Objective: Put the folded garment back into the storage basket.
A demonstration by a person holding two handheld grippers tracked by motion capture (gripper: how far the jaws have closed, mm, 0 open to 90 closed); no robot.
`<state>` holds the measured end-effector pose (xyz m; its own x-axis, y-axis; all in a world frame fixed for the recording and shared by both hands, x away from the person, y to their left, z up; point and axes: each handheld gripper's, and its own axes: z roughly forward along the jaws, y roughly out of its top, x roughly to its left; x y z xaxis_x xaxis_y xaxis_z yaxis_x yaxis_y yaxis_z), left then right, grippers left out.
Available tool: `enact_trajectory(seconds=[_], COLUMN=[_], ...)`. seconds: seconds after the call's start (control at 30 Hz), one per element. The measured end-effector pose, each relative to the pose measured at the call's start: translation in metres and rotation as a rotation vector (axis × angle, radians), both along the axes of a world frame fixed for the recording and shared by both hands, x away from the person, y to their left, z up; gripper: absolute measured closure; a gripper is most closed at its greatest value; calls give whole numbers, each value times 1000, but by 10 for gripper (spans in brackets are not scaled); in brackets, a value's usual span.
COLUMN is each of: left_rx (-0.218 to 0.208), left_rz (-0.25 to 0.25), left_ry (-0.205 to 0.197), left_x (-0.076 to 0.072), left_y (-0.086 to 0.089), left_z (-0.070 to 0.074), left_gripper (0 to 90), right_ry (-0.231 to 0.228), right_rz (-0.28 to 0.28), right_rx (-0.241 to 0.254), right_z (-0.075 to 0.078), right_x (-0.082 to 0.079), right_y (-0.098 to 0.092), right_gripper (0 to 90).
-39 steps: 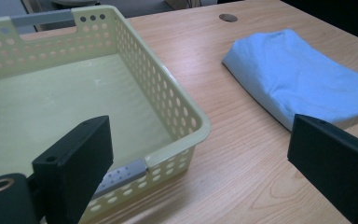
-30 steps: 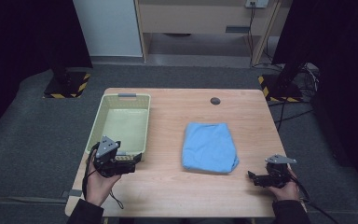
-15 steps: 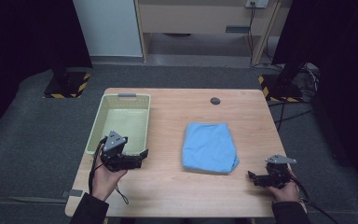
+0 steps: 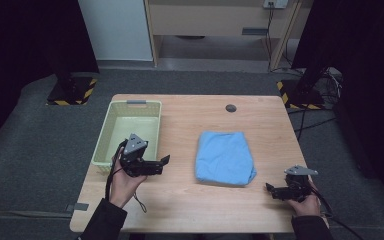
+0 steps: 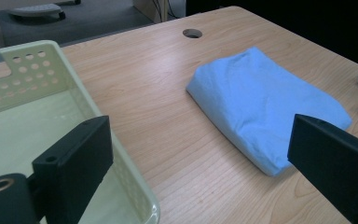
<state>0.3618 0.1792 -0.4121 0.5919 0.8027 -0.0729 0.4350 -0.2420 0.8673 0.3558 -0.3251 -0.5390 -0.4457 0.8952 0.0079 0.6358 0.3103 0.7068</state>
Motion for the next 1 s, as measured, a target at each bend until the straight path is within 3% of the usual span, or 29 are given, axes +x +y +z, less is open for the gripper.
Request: enact_trajectory(seconds=[0.6, 1.0], left_rx=[8, -7], left_rz=[-76, -102], left_ry=[-10, -3], left_x=[24, 37], left_y=[-43, -57], left_z=[-1, -6], left_gripper=[65, 66], right_ry=[0, 0], right_rz=[0, 0], right_rx=[0, 0], right_z=[0, 0], right_x=[0, 0], right_y=[0, 0], right_gripper=[2, 2])
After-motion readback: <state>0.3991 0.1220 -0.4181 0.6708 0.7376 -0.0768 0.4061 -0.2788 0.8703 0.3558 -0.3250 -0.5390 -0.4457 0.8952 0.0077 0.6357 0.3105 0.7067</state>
